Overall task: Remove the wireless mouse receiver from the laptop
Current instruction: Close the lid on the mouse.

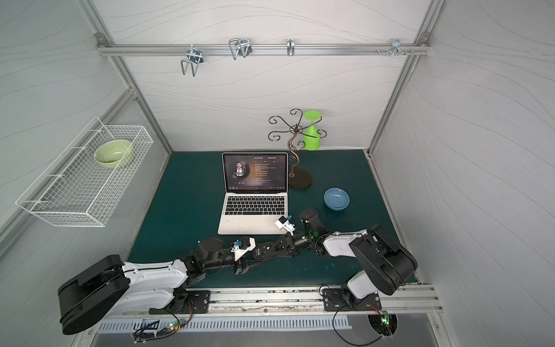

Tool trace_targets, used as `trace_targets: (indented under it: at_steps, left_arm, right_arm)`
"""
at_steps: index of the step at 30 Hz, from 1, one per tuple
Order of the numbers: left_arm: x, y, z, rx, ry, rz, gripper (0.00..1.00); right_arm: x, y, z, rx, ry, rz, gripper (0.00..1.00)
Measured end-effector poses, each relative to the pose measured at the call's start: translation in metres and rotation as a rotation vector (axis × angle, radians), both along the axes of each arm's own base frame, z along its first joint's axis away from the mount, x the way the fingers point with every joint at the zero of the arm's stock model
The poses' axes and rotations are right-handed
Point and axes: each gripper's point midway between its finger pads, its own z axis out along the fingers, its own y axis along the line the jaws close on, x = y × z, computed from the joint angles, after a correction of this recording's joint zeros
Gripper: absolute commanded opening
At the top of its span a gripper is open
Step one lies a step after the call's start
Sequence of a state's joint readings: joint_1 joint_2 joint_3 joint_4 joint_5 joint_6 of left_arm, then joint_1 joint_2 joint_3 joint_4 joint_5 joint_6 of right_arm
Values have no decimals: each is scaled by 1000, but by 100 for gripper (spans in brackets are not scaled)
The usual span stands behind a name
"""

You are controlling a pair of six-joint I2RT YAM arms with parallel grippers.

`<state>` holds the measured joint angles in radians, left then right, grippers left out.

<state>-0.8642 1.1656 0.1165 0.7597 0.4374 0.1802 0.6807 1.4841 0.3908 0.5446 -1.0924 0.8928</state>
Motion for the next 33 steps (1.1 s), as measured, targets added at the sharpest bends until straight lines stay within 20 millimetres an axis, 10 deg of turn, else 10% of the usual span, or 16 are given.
trace_targets:
  at_steps: [14,33]
  left_arm:
    - [-3,3,-9,32,20,-4,0]
    - [-5,9,-11,44,38,13,0]
  right_arm:
    - [-5,2,-8,-45,-6,12,31]
    - [-8,21,-27,-110,-102,60,73]
